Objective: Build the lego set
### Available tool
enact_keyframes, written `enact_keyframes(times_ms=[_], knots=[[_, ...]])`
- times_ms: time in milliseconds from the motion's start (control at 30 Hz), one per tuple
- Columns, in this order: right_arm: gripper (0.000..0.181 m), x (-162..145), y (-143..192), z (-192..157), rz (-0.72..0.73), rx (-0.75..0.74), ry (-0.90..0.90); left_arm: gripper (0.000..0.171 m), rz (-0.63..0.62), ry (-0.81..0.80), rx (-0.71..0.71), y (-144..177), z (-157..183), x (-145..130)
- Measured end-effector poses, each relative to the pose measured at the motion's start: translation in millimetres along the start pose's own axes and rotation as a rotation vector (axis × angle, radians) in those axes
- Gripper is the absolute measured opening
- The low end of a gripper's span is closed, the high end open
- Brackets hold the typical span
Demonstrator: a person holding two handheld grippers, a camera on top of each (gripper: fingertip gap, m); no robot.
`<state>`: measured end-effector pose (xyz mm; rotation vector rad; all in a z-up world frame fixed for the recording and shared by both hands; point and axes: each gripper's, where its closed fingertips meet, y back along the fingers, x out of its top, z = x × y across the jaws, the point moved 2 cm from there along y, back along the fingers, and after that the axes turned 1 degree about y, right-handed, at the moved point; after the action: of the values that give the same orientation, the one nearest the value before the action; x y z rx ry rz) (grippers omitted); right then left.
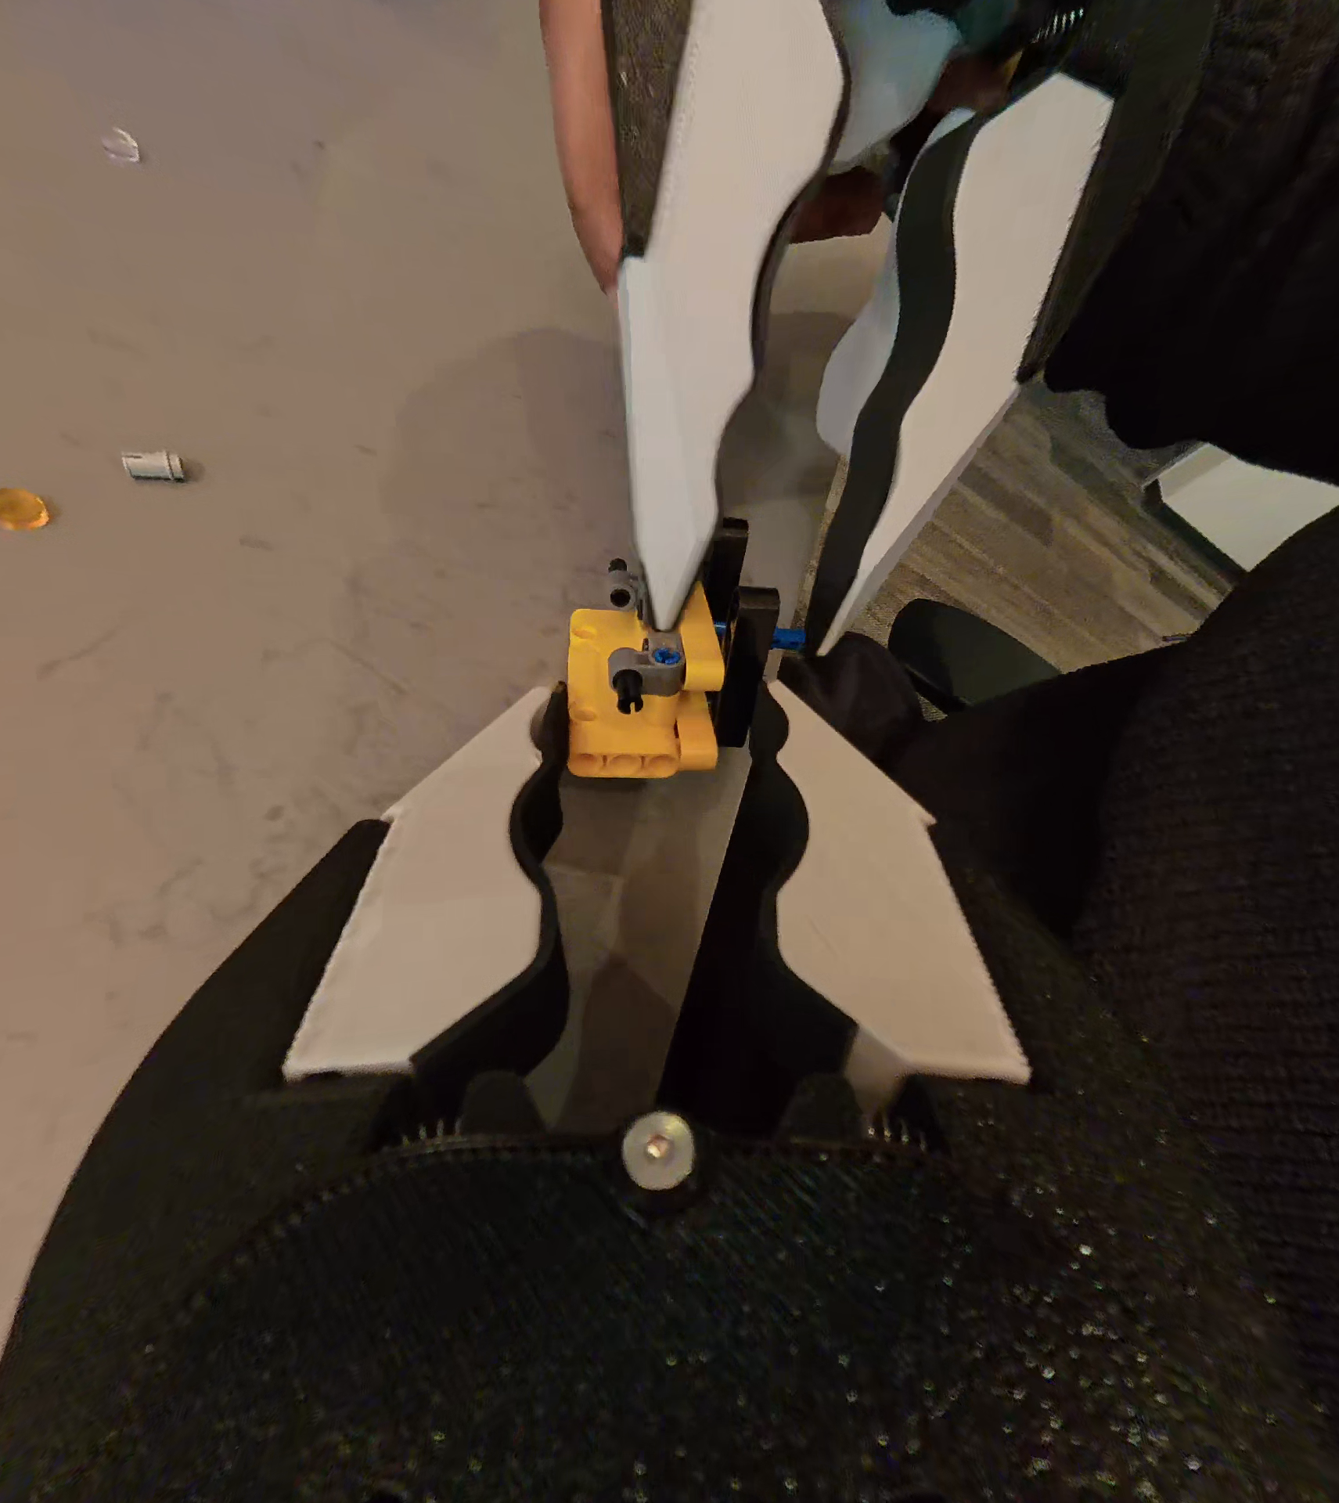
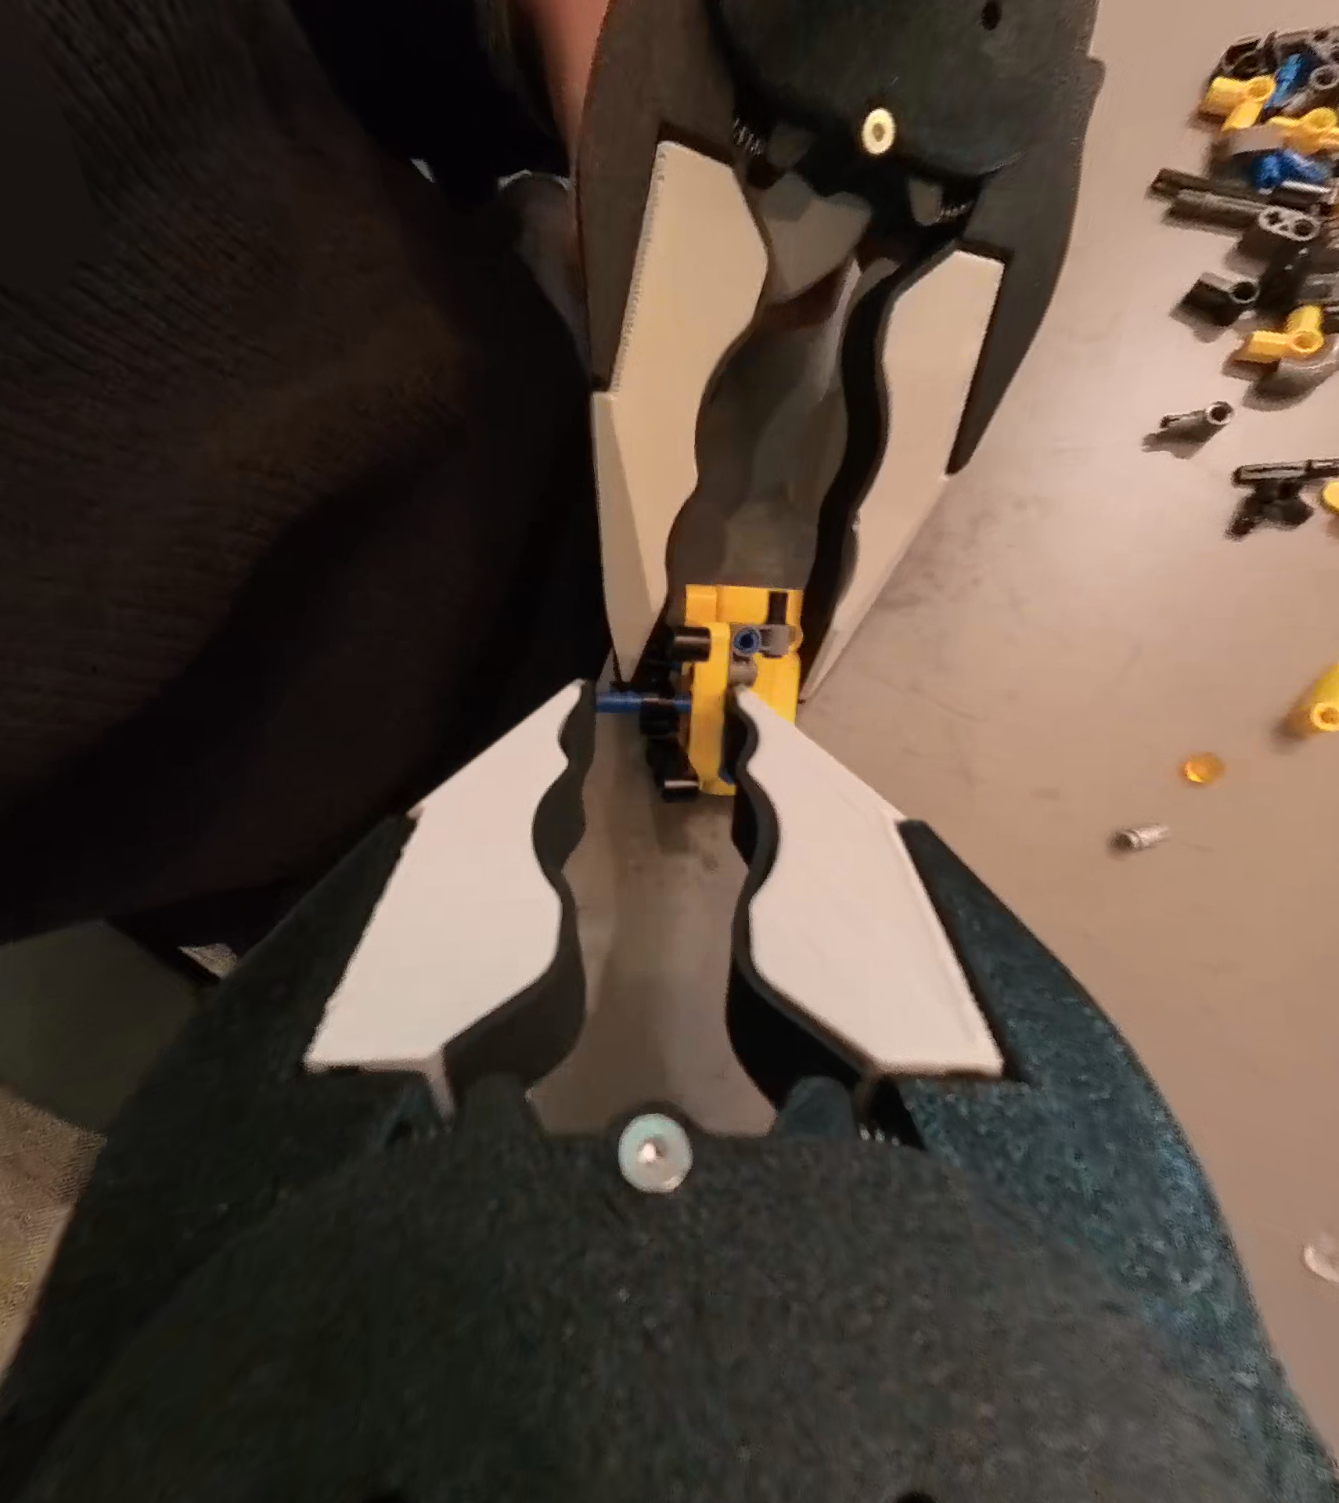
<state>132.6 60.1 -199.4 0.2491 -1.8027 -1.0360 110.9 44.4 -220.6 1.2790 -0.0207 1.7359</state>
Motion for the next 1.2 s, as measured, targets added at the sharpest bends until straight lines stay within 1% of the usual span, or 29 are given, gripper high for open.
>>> enact_keyframes(times_ms=[333, 533, 700, 800, 933, 1100, 1200], knots=[[0.029, -1.2, -0.6, 0.7, -0.038, 0.055, 0.056, 0.043, -0.024, -0.038, 0.015, -1.9, 0.5, -1.5], [0.029, -2.3, -0.9, 2.9, -0.045, 0.089, -0.021, 0.042, -0.034, -0.053, 0.044, -3.1, -1.9, -1.3], [0.028, -1.8, -2.7, 3.2, -0.085, 0.046, -0.055, 0.041, -0.040, -0.055, 0.050, -3.3, -2.5, -1.8], [0.029, -1.4, -3.5, 3.8, -0.118, -0.023, -0.092, 0.041, -0.026, -0.039, 0.049, -2.2, -4.6, -0.3], [0.028, -3.0, -6.8, 2.5, -0.186, -0.102, -0.055, 0.042, -0.045, -0.081, 0.081, -4.0, -4.4, -2.5], [0.028, -3.9, -8.0, 2.3, -0.136, -0.119, -0.012, 0.041, -0.056, -0.095, 0.094, -4.6, -4.6, -3.6], [0.028, -4.7, -9.9, 1.0, -0.112, -0.153, 0.054, 0.041, -0.063, -0.121, 0.112, -5.3, -4.4, -4.7]])
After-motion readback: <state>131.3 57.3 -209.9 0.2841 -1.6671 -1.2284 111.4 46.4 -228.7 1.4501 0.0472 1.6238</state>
